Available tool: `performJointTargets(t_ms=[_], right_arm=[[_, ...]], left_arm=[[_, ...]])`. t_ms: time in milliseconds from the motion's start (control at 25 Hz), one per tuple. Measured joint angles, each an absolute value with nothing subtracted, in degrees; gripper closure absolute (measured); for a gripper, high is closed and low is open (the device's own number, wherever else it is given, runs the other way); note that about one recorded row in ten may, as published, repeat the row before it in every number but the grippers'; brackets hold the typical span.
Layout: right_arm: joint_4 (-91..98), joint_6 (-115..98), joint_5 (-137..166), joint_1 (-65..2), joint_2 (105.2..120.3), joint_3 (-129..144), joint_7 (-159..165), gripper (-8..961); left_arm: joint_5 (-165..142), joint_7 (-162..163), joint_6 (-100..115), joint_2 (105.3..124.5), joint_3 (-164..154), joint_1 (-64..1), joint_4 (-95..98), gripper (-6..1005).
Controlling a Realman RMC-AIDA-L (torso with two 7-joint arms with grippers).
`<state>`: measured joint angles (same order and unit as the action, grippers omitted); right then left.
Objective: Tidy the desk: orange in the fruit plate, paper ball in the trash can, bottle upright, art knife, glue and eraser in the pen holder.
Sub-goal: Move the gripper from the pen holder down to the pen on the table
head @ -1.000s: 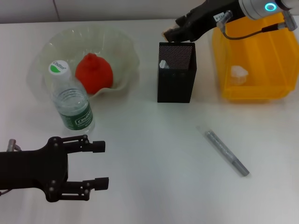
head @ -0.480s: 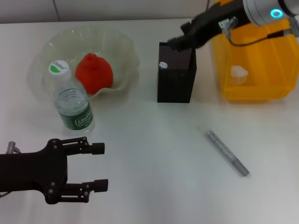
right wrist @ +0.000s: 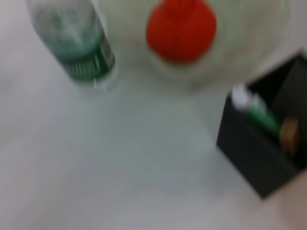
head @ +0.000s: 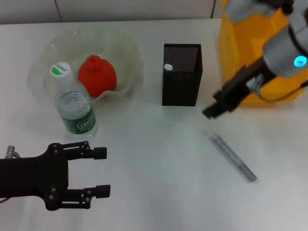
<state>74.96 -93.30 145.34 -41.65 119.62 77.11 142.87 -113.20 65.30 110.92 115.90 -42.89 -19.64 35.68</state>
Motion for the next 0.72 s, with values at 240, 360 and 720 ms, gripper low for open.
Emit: performJointTargets(t_ms=[240,360,720], right_arm=[[71.5,-89.6,148.3,-41.5,119.62,82.7,145.8,435],[69.0,-87.7,149.5,-41.9,119.62,85.0,147.4,437],[63.1,-83.5,149.3,-43.5,119.66,89.3,148.6,441]], left_arm=[[-113.2,65.3,110.9,115.86,-43.0,-19.8,35.7,213],[-113.3,65.3,110.8,115.85,-43.0,-19.9,35.7,213],[-113.3,65.3,110.9,115.86,-43.0,-19.8,35.7,213]])
